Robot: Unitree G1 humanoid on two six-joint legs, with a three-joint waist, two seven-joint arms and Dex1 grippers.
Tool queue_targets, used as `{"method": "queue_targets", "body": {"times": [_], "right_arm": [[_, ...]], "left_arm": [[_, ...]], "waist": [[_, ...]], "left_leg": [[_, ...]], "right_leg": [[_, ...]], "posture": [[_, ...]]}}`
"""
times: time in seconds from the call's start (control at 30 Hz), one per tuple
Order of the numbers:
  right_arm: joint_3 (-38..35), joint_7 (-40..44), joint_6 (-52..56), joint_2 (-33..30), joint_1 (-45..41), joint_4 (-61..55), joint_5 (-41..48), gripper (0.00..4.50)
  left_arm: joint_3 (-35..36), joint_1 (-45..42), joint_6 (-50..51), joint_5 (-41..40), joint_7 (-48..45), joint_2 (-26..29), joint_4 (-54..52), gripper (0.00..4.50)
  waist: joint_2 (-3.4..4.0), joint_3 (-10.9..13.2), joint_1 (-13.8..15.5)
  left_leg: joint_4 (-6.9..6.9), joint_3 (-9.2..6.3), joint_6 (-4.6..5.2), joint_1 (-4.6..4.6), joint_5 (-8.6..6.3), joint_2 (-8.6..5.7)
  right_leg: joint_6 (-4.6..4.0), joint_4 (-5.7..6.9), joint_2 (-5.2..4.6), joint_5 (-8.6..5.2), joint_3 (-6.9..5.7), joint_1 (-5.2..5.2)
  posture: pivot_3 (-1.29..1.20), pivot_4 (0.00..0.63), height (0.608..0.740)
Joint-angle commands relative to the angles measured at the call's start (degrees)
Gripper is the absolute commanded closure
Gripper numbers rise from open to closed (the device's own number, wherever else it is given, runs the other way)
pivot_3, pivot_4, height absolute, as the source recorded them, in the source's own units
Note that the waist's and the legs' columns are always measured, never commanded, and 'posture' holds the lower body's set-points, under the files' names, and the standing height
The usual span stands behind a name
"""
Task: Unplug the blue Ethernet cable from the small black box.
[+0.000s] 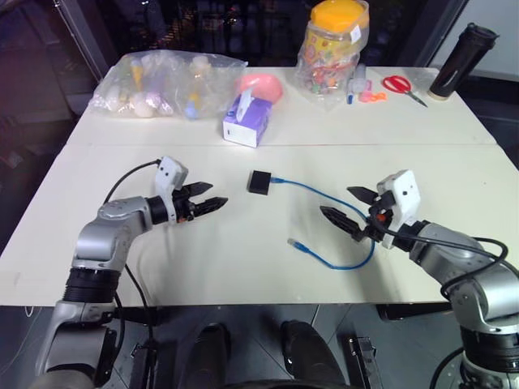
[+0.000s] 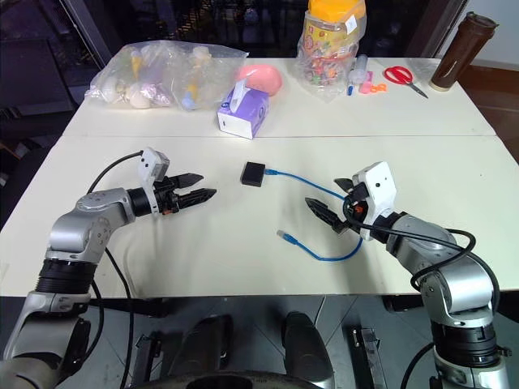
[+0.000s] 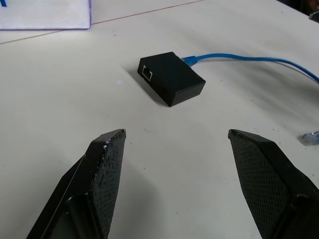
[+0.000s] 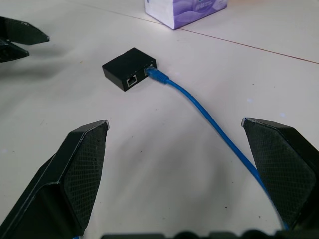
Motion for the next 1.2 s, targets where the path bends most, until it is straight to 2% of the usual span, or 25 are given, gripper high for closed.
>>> {"method": "queue_targets", "body": {"times": [0.03, 0.43, 0.7, 0.77, 0.9, 1.03, 1.2], "right_arm": [[-1.2, -0.5, -1.1, 0.3, -0.7, -1.2, 0.3, 0.00], [-0.9, -1.2, -1.7, 0.6, -1.0, -0.4, -0.1, 0.00], [0.8, 1.2, -4.8, 0.8, -5.0, 5.0, -1.7, 0.00], [1.4, 1.9, -6.5, 2.5, -8.3, 10.0, -1.8, 0.00], [8.2, 7.1, -12.9, 3.4, -16.8, 23.8, -7.6, 0.00], [17.1, 15.1, -23.5, 7.2, -32.0, 49.7, -16.4, 0.00], [20.8, 19.8, -34.7, 12.2, -44.1, 73.8, -23.3, 0.00]], "left_arm": [[1.2, -1.1, -0.7, -0.6, -0.1, -0.2, -1.5, 1.07], [0.2, -4.3, -4.4, 2.4, 1.0, -0.9, 3.1, 1.07], [0.7, -7.9, -5.1, 2.2, 0.8, -2.4, 6.8, 1.07], [0.6, -9.0, -5.0, 2.3, 1.0, -3.0, 8.1, 1.07], [-2.5, -9.7, -5.1, 3.0, -5.9, -0.2, 7.9, 1.07], [-5.9, -10.8, -2.1, 2.4, -18.0, 8.4, 5.5, 1.07], [-4.5, -9.3, -0.3, 2.0, -17.7, 11.6, 1.9, 1.07]], "waist": [[0.00, 0.0, 0.0], [0.00, 0.0, 0.0], [0.00, 0.0, 0.0], [0.00, 0.0, -0.2], [0.00, 0.0, -0.5], [0.02, 0.1, -1.6], [0.02, 0.1, -1.5]], "left_leg": [[0.00, 0.00, 0.00, 0.00, 0.00, 0.00], [0.00, 0.00, 0.00, 0.00, 0.00, 0.00], [0.01, 0.00, 0.00, 0.01, 0.00, 0.00], [0.02, 0.00, 0.00, 0.01, 0.00, 0.00], [0.03, 0.05, 0.00, 0.06, 0.00, 0.00], [-0.05, 0.10, 0.00, 0.06, 0.01, 0.04], [-0.17, 0.06, 0.00, 0.00, 0.00, 0.03]], "right_leg": [[0.00, 0.00, 0.00, 0.00, 0.00, 0.00], [0.01, 0.01, 0.00, 0.01, 0.00, 0.00], [0.20, 0.03, 0.01, 0.11, 0.00, 0.00], [0.21, 0.03, 0.01, 0.12, -0.01, 0.01], [0.20, 0.06, 0.01, 0.14, 0.00, 0.01], [0.21, 0.18, 0.07, 0.16, 0.01, -0.14], [0.22, 0.27, 0.03, 0.15, -0.02, -0.22]], "posture": [[0.00, 0.150, 0.739], [0.00, 0.150, 0.739], [0.00, 0.150, 0.739], [0.00, 0.150, 0.739], [0.00, 0.150, 0.739], [0.00, 0.150, 0.739], [0.00, 0.150, 0.739]]}}
